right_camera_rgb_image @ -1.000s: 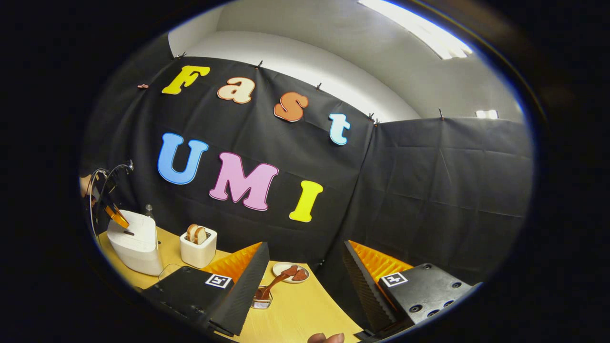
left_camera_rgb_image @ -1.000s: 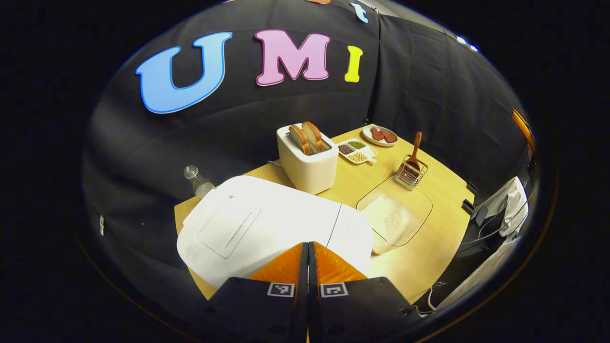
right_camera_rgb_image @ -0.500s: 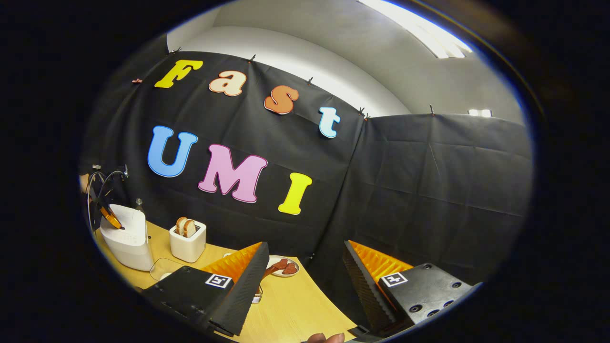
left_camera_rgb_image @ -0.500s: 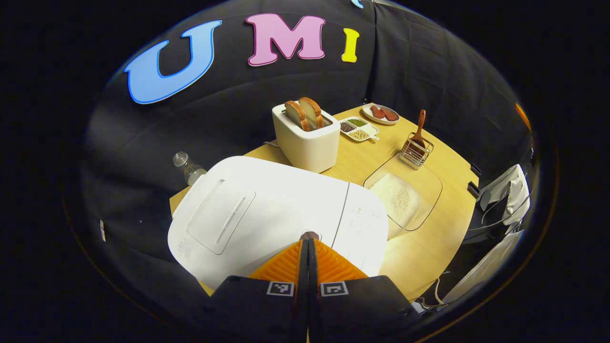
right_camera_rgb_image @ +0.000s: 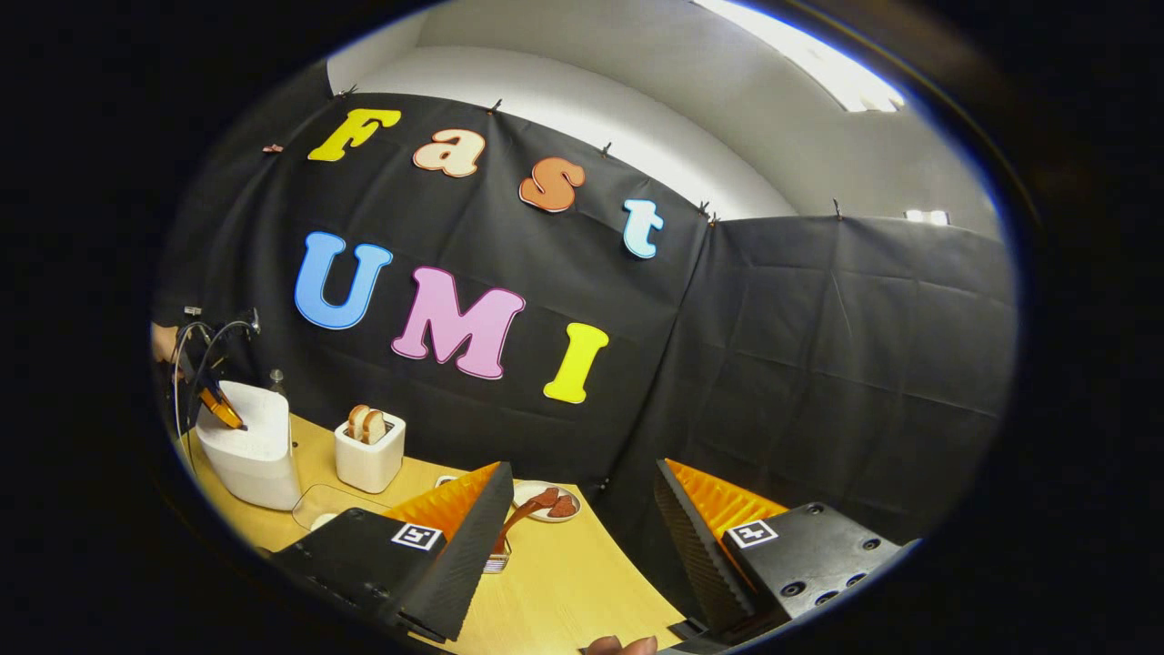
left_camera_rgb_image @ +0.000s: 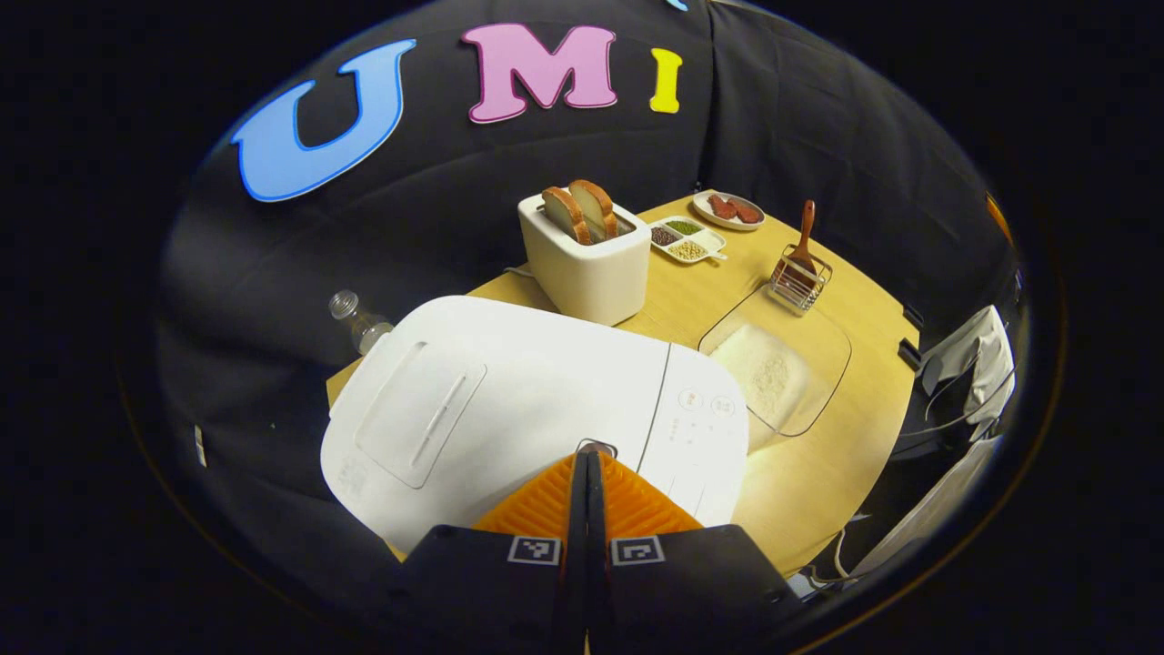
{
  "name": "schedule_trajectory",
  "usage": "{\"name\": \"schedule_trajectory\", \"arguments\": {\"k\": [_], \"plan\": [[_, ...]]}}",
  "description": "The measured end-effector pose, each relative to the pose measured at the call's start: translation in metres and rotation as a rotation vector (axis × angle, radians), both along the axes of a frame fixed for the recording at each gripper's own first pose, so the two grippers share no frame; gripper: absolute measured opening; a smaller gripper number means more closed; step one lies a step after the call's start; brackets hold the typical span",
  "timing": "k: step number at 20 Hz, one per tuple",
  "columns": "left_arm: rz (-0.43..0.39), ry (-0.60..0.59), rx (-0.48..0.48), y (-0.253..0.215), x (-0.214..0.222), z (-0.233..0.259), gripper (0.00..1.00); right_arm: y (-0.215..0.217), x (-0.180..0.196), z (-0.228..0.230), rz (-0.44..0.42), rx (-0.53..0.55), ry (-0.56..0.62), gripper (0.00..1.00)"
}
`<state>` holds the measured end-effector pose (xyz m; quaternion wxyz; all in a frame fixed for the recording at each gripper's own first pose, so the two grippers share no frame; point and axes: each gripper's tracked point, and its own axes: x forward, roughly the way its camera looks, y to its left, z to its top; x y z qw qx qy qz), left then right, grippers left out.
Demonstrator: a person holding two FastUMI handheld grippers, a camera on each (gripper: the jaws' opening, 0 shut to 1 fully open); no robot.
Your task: Close the left gripper, press the button to open the rice cooker; take a wooden spoon from the chopstick holder with the right hand, scoop a spoonful of rice and pour it into the rice cooker, then put the wooden spoon back into the chopstick holder.
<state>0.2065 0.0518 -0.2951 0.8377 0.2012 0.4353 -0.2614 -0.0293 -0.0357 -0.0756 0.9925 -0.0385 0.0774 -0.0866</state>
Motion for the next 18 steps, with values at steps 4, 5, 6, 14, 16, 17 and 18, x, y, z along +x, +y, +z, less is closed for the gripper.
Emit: {"name": "schedule_trajectory", "arguments": {"k": [4, 5, 6, 14, 16, 17, 18], "plan": [[-0.009, 0.025, 0.027, 0.000, 0.000, -0.001, 0.07, 0.003, -0.002, 0.000, 0.014, -0.002, 0.006, 0.97], [0.000, 0.032, 0.010, 0.000, 0.000, 0.000, 0.07, 0.002, -0.003, -0.001, 0.014, -0.005, 0.007, 0.97], [0.014, 0.039, -0.010, 0.000, 0.000, 0.000, 0.07, 0.001, -0.004, -0.001, 0.013, -0.005, 0.005, 0.97], [-0.007, 0.095, 0.056, 0.002, -0.003, -0.001, 0.07, -0.015, -0.019, 0.003, -0.021, 0.009, -0.007, 0.98], [-0.031, 0.085, 0.094, 0.000, -0.001, 0.004, 0.07, -0.019, -0.022, 0.004, -0.027, 0.009, -0.007, 0.97], [-0.037, 0.042, 0.095, -0.003, 0.004, 0.013, 0.06, -0.021, -0.023, 0.004, -0.028, 0.006, -0.008, 0.97], [-0.041, -0.013, 0.090, -0.006, 0.009, 0.027, 0.06, -0.023, -0.023, 0.003, -0.029, 0.004, -0.010, 0.97]]}}
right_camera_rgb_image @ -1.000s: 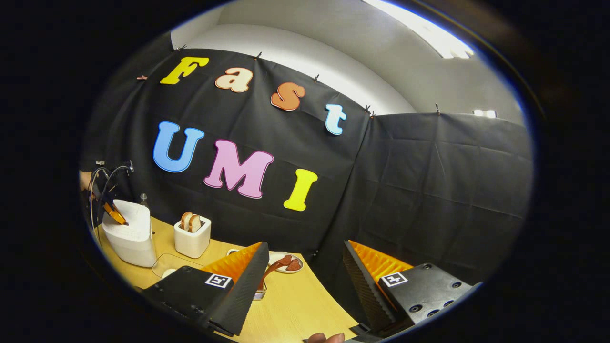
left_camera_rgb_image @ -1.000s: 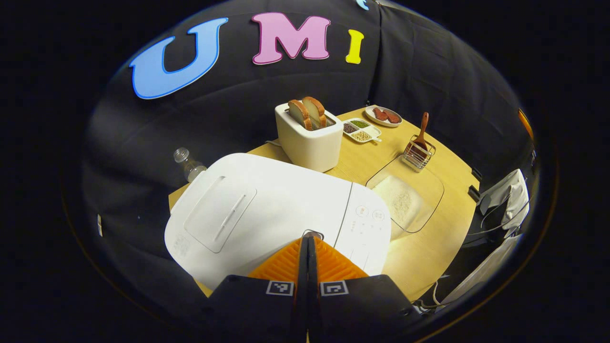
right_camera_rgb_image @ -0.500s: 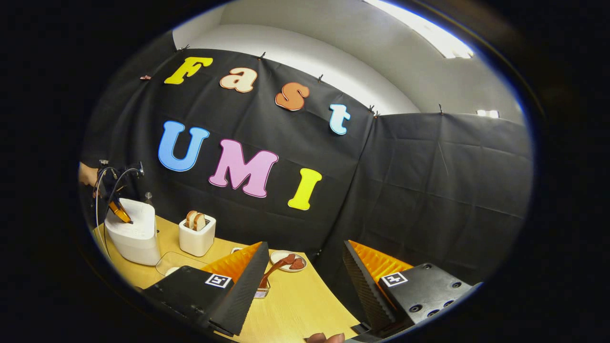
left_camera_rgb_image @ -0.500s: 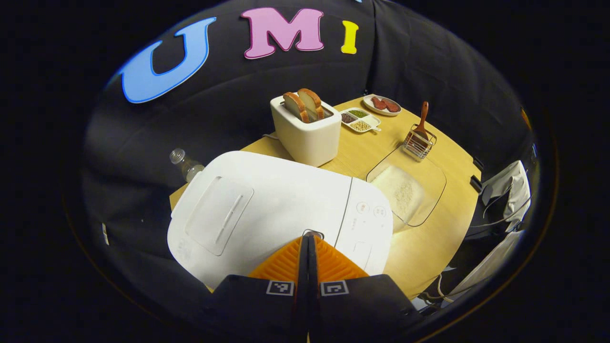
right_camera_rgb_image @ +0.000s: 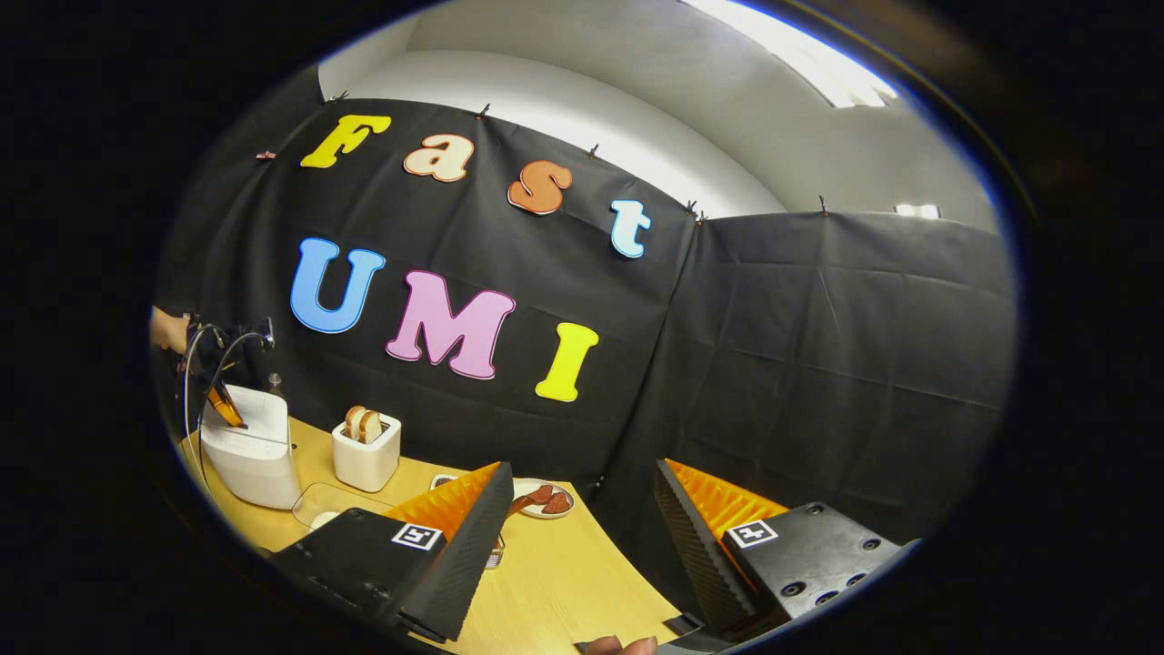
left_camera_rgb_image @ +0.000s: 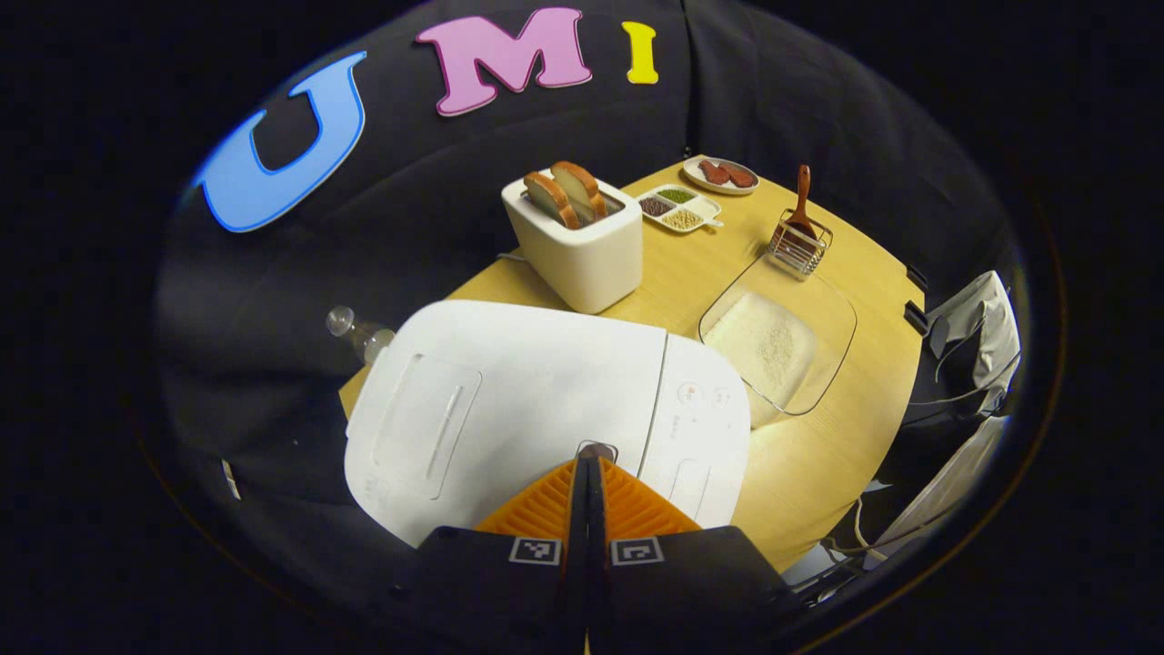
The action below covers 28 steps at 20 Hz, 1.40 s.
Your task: Close the left gripper, press the button to open the rice cooker; take a wooden spoon from the chopstick holder with the right hand, scoop a spoonful of rice and pour it into the rice cooker, then put the wooden spoon back into the chopstick holder.
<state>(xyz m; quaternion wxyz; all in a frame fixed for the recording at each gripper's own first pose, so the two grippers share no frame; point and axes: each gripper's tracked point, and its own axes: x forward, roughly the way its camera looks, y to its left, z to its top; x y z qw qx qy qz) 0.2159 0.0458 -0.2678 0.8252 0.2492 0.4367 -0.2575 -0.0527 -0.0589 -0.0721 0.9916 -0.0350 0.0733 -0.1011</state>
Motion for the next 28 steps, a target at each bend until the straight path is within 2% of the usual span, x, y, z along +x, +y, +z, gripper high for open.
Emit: {"name": "schedule_trajectory", "arguments": {"k": [3, 6, 7, 8, 9, 10, 12, 15, 18, 24, 28], "plan": [[-0.012, -0.192, 0.031, 0.006, 0.019, 0.050, 0.06, -0.003, 0.002, 0.000, -0.006, 0.013, -0.001, 0.97], [0.065, -0.556, 0.104, 0.032, 0.055, 0.128, 0.08, -0.001, 0.003, 0.007, -0.003, 0.034, -0.028, 0.98], [0.105, -0.662, 0.100, 0.038, 0.054, 0.155, 0.08, 0.001, 0.002, 0.006, 0.003, 0.035, -0.030, 0.97], [0.152, -0.762, 0.059, 0.043, 0.047, 0.182, 0.14, 0.003, 0.003, 0.006, 0.010, 0.032, -0.031, 0.97], [0.180, -0.826, -0.006, 0.039, 0.039, 0.201, 0.15, 0.002, 0.004, 0.005, 0.015, 0.030, -0.033, 0.97], [0.203, -0.868, -0.069, 0.035, 0.026, 0.213, 0.46, 0.002, 0.005, 0.005, 0.021, 0.032, -0.035, 0.97], [0.248, -0.957, -0.154, 0.034, 0.001, 0.229, 1.00, 0.004, 0.007, 0.007, 0.036, 0.054, -0.045, 0.97], [0.336, -1.082, -0.282, 0.028, -0.054, 0.255, 0.96, 0.005, 0.016, 0.003, 0.068, 0.059, -0.056, 0.97], [0.401, -1.060, -0.430, 0.006, -0.097, 0.249, 0.96, 0.004, 0.027, -0.005, 0.114, 0.040, -0.059, 0.97], [0.520, -1.106, -0.453, -0.018, -0.161, 0.256, 0.97, 0.009, 0.060, -0.033, 0.227, 0.085, -0.047, 0.98], [0.597, -1.123, -0.398, -0.029, -0.191, 0.249, 0.97, 0.012, 0.084, -0.072, 0.290, 0.161, 0.020, 0.97]]}}
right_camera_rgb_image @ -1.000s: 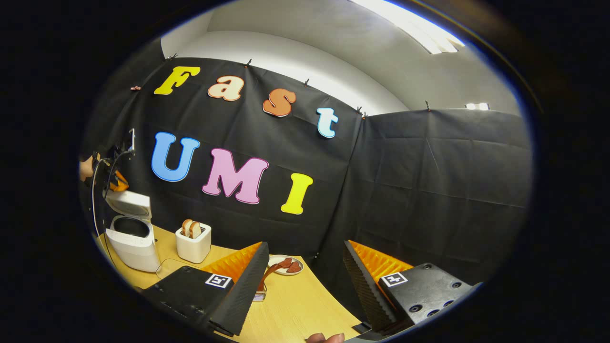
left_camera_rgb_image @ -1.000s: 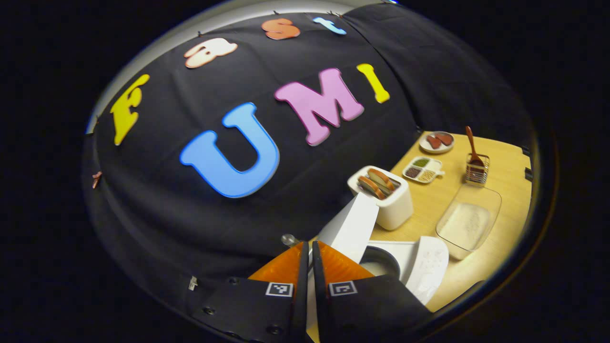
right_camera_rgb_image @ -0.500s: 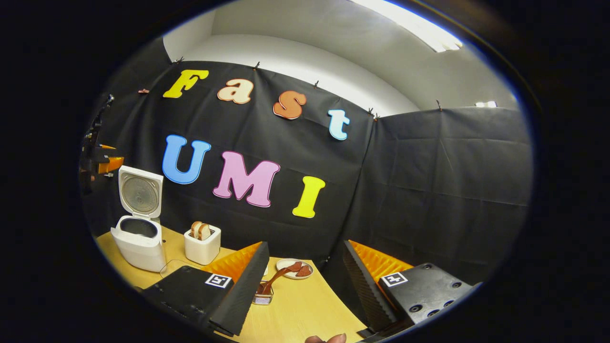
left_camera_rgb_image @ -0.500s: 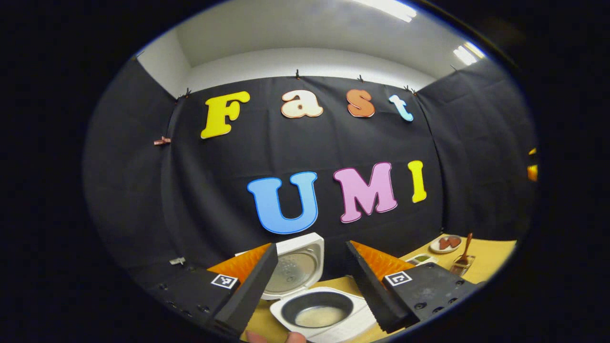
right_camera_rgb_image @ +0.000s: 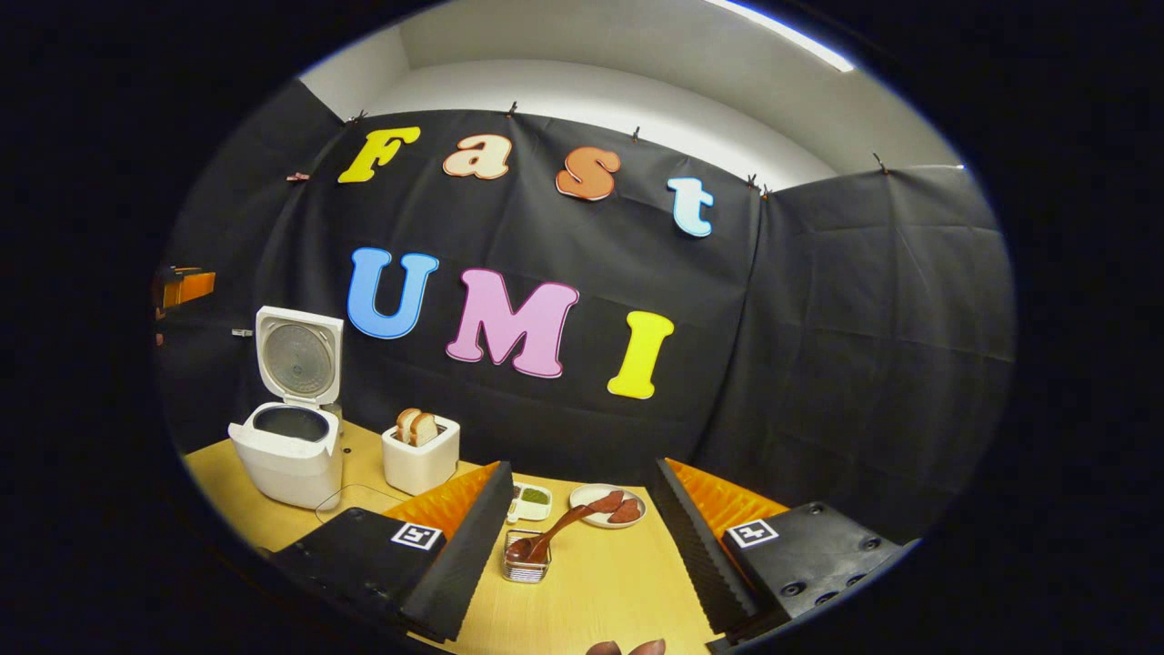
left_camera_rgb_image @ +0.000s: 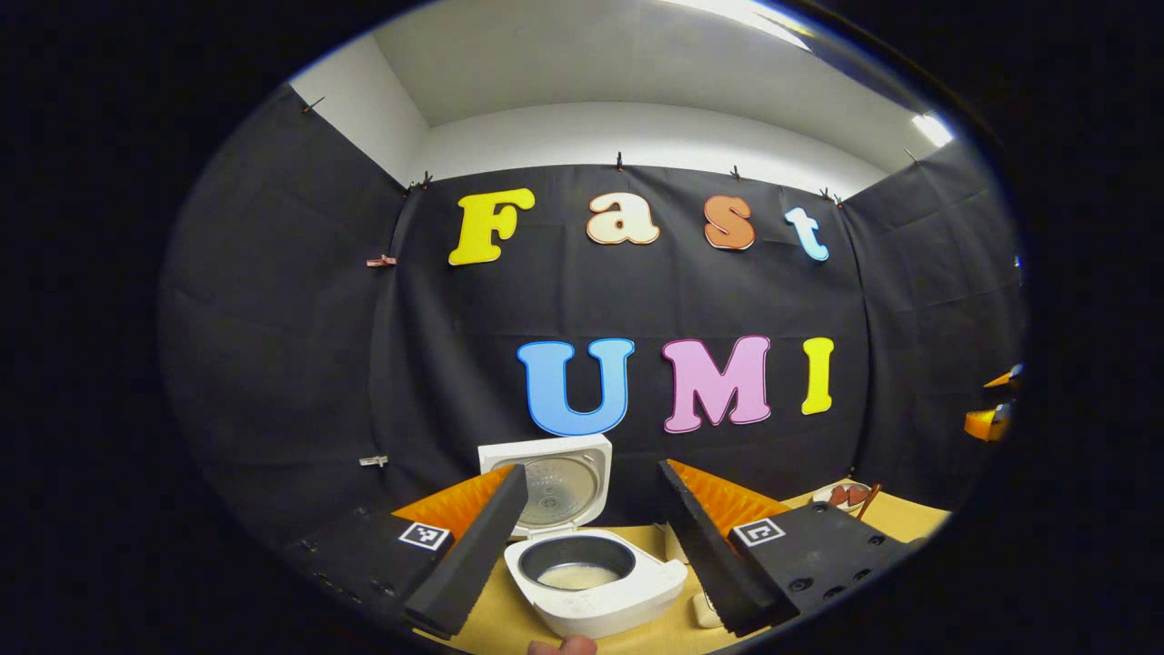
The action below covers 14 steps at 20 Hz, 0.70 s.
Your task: Close the left gripper, press the button to open the rice cooker; take a wooden spoon from the chopstick holder with the right hand, scoop a spoonful of rice and pour it into the rice cooker, then put the wooden spoon back into the chopstick holder.
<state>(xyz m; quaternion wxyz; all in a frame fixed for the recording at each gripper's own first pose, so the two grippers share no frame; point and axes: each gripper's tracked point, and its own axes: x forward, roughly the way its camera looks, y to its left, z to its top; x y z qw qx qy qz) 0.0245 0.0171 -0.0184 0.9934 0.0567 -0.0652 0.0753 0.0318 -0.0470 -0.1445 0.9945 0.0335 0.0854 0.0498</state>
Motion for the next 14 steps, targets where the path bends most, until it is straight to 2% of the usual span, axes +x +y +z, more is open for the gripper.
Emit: {"name": "schedule_trajectory", "arguments": {"k": [3, 9, 14], "plan": [[0.015, -0.026, -0.029, -0.019, -0.018, 0.005, 0.97, 0.002, 0.019, -0.027, 0.047, 0.045, 0.041, 0.98], [0.038, 0.001, -0.006, -0.050, -0.030, 0.004, 0.97, 0.002, 0.057, -0.088, 0.098, 0.125, 0.111, 0.98], [0.076, 0.040, -0.043, -0.063, -0.032, -0.003, 0.97, 0.014, 0.085, -0.160, 0.143, 0.149, 0.208, 0.98]]}}
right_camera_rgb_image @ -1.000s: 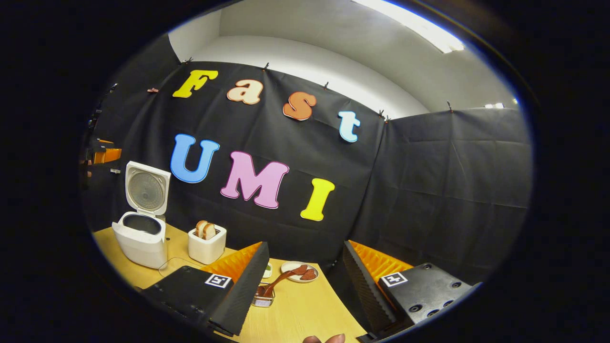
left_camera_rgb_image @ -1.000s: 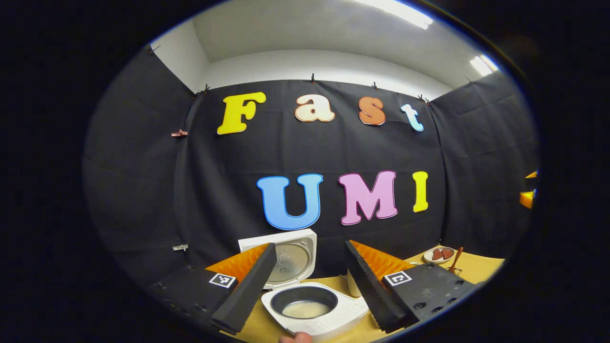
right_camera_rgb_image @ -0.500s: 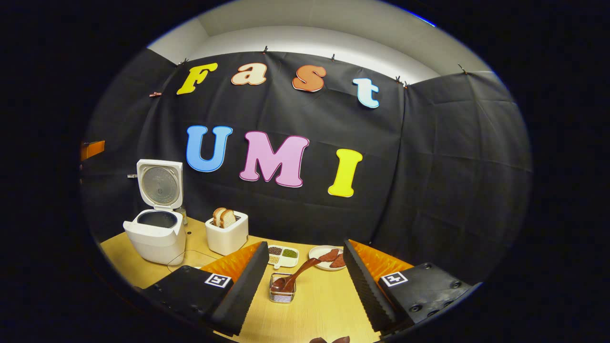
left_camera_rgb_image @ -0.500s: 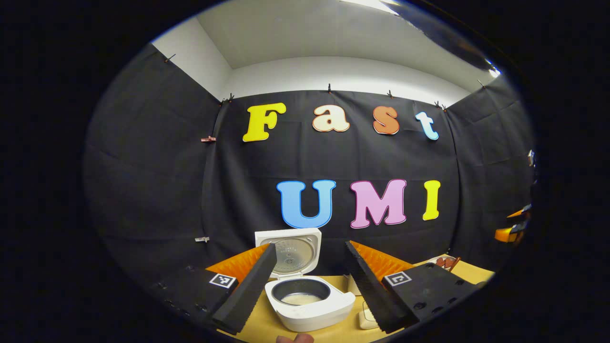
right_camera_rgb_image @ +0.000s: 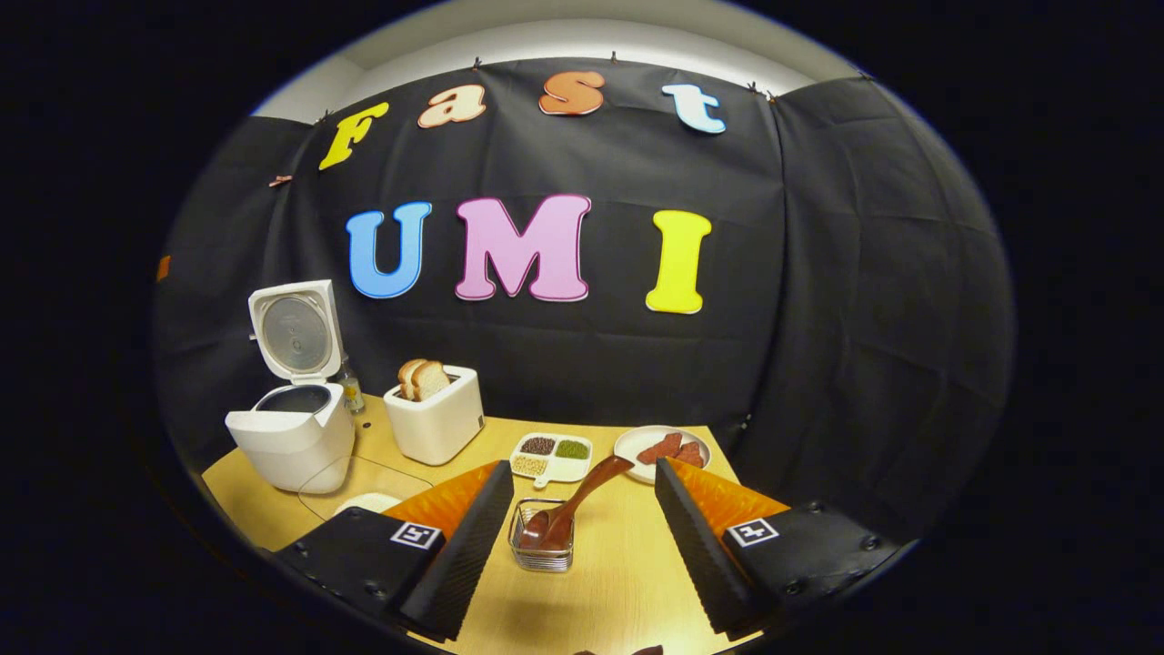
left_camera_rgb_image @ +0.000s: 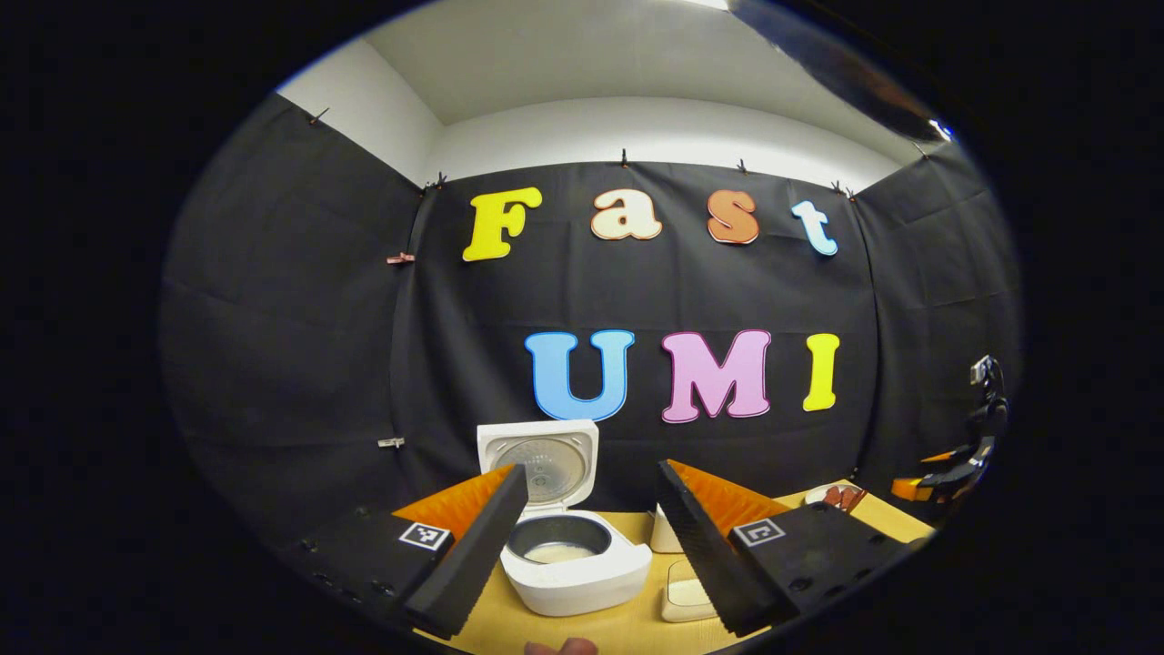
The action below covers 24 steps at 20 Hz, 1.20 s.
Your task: Close the left gripper, press the button to open the rice cooker; take a wooden spoon from the chopstick holder with the right hand, scoop a spoonful of rice and pour it into the rice cooker, then put the wooden spoon back into the chopstick holder.
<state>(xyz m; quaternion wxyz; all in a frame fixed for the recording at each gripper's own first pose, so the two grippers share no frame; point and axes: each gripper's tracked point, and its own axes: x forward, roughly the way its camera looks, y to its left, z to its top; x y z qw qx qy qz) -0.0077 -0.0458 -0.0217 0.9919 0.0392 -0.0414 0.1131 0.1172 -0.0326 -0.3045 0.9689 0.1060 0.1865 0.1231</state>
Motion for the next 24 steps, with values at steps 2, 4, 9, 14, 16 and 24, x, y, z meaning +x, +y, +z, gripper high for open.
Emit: {"name": "schedule_trajectory", "arguments": {"k": [2, 4, 9, 14, 16, 24], "plan": [[0.019, 0.015, -0.008, -0.004, -0.001, -0.002, 0.97, 0.009, 0.010, -0.026, 0.024, 0.017, 0.037, 0.98], [0.039, 0.033, -0.005, -0.007, -0.002, -0.005, 0.97, 0.019, 0.022, -0.050, 0.051, 0.037, 0.071, 0.98], [0.116, 0.075, 0.010, -0.007, -0.010, -0.011, 0.97, 0.048, 0.058, -0.102, 0.104, 0.100, 0.164, 0.98], [0.207, 0.111, 0.020, 0.003, -0.029, -0.015, 0.98, 0.065, 0.082, -0.138, 0.113, 0.146, 0.222, 0.74], [0.237, 0.119, 0.030, 0.008, -0.036, -0.015, 0.98, 0.069, 0.088, -0.148, 0.117, 0.148, 0.235, 0.59], [0.314, 0.145, 0.020, 0.016, -0.060, -0.022, 0.97, 0.095, 0.053, -0.153, 0.212, 0.150, 0.258, 0.32]]}}
